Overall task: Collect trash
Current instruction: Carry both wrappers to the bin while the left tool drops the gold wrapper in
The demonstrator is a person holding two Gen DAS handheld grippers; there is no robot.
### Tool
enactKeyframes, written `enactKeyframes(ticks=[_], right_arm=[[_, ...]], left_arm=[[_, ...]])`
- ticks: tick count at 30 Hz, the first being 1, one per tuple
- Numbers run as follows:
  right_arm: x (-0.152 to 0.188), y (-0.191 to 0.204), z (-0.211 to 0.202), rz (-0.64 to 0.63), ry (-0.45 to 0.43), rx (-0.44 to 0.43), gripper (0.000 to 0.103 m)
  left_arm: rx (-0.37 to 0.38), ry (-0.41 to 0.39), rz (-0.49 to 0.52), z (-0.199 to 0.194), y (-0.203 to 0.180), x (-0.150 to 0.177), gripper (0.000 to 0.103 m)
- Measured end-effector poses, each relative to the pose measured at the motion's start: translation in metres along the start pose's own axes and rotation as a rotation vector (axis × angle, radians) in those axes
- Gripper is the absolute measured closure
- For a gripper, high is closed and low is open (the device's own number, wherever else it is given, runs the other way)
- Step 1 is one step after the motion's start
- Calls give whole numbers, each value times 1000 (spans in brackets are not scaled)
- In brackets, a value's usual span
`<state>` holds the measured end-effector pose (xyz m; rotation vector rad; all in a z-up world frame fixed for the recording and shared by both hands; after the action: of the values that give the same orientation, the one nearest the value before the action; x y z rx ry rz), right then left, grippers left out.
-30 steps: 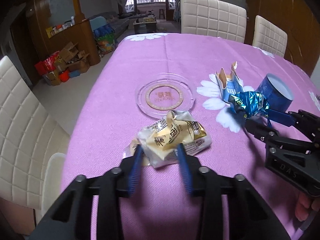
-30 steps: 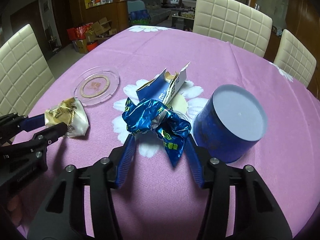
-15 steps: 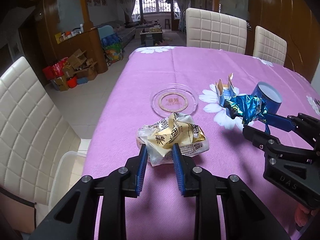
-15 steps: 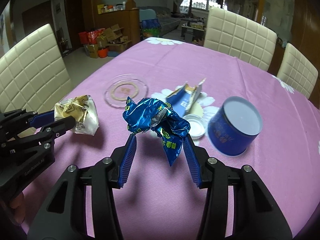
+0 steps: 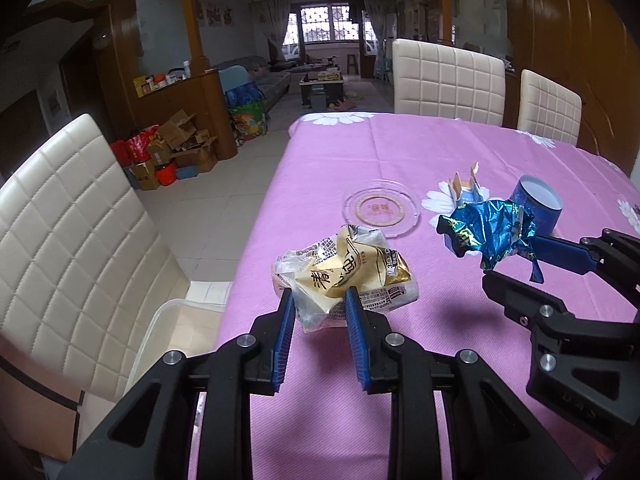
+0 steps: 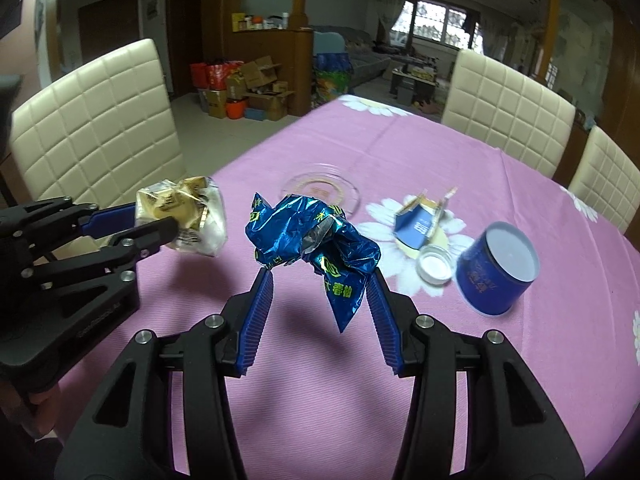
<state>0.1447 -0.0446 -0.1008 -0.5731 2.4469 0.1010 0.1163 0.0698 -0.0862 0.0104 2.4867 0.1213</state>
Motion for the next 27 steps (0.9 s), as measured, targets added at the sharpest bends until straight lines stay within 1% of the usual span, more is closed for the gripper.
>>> enactKeyframes(ticks=[5,11,18,27], right_arm=[[-1,24,-10,-50,-22,-16,53],[-6,60,-13,-111,-39,-39,53],[-11,95,-19,-162,-59,-52,53],[-14,126,-23,-202,-65,-53,53]], left_arm=[[-16,-13,-36,-11,17,8,77],[-44,-23,-98,-22,46,20,77],[-89,-38,-155,-32,77,32,77],[-92,-42,-206,-39,103,47,77]])
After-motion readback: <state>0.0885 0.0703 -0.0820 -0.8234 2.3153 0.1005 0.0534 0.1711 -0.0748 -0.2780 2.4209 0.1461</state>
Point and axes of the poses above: each gripper's, at about its wrist camera, not at the fingertips, and z roughly the way its jaws point, y to its left, x to its underside, the point moved 2 cm from there along z, roughly the way its jaws point, and after that the axes turned 9 degrees about y, right-handed, at the moved point
